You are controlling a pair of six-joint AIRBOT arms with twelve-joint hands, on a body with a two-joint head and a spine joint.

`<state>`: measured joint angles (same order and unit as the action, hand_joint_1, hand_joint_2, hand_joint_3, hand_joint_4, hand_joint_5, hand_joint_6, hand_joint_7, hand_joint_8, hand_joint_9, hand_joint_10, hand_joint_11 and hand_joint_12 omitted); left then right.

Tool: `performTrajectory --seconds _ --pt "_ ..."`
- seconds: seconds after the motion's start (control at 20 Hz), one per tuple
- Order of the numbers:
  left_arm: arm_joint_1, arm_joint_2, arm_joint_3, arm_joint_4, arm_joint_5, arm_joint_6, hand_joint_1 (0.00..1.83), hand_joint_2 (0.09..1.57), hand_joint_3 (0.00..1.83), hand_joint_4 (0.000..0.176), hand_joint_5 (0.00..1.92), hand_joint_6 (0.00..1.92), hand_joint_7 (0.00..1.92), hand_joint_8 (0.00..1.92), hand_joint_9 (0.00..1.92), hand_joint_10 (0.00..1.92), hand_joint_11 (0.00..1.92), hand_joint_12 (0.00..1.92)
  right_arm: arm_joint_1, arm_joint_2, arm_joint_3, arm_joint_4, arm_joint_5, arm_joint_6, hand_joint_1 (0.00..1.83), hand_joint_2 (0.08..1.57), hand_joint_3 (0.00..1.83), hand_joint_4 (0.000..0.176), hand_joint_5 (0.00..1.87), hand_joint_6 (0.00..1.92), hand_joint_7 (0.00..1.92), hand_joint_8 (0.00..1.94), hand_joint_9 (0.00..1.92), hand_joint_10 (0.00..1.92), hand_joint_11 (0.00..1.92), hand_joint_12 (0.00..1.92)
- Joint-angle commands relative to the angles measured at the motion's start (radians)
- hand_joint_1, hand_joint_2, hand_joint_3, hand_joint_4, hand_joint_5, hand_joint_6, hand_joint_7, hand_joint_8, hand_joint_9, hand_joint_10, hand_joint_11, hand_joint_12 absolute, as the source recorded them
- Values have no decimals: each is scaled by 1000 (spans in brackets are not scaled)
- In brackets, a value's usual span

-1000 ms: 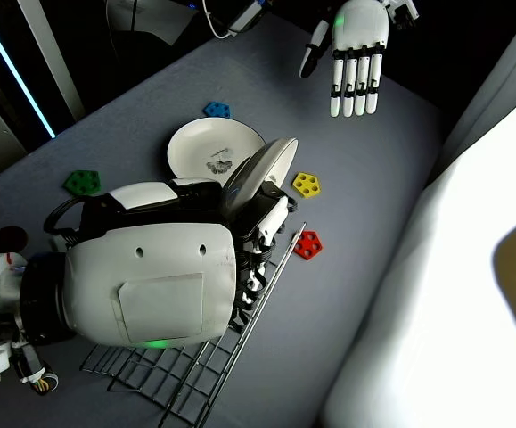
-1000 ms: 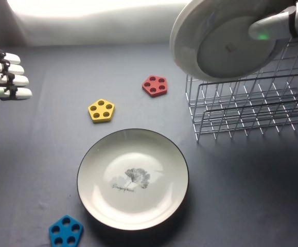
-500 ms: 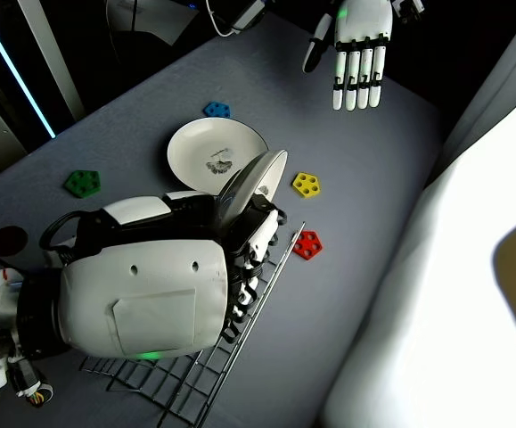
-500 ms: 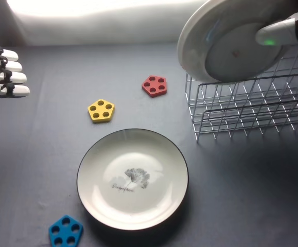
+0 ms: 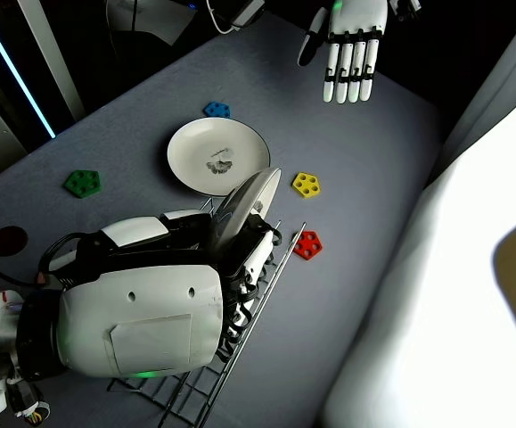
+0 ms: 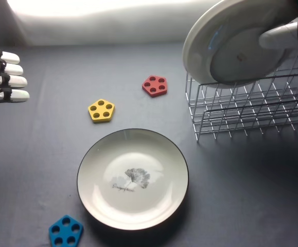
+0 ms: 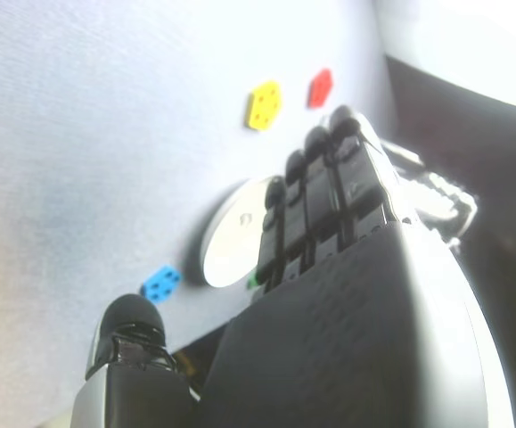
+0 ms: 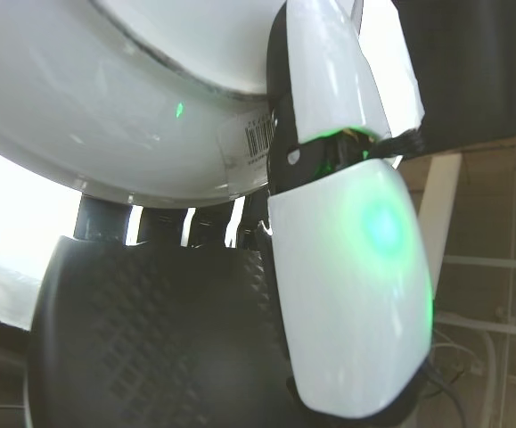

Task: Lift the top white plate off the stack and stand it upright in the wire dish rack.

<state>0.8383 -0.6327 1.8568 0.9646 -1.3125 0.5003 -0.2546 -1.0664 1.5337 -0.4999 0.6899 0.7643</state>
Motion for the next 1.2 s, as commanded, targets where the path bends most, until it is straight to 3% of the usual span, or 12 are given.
performTrajectory --seconds 0.0,0.3,0.5,0.7,0.85,1.15 --pt "-13 10 -8 -80 -53 4 72 1084 0 0 123 8 158 9 169 13 177 19 4 12 9 78 120 30 1492 1071 0 0 956 1043 1013 637 1048 793 973 1372" --pt "-13 15 -1 -108 -95 81 99 1081 0 0 127 10 153 8 149 11 139 13 -16 -2 32 78 130 40 1494 1067 0 0 949 1056 1086 556 1009 833 980 1342" --pt "-11 9 0 -152 -87 57 53 1089 2 0 109 7 136 7 147 9 152 18 -33 -9 42 84 138 42 1494 1062 0 0 953 1033 1059 582 1064 766 998 1332" --pt "-11 3 3 -151 -114 22 58 1081 0 0 110 4 146 7 143 3 130 8 -48 -15 52 98 142 42 1498 1037 0 0 972 925 1163 410 1178 618 1031 1313" --pt "-11 -1 0 -151 -139 0 88 1082 0 0 116 4 157 8 159 7 140 12 -60 -20 61 106 146 42 1495 1069 0 0 880 1060 1038 672 1104 735 983 1358" --pt "-11 -4 -1 -162 -152 1 75 1085 0 0 97 6 136 8 140 9 141 13 -74 -29 77 118 149 42 1493 1079 0 0 887 1097 1007 709 1053 803 963 1376"
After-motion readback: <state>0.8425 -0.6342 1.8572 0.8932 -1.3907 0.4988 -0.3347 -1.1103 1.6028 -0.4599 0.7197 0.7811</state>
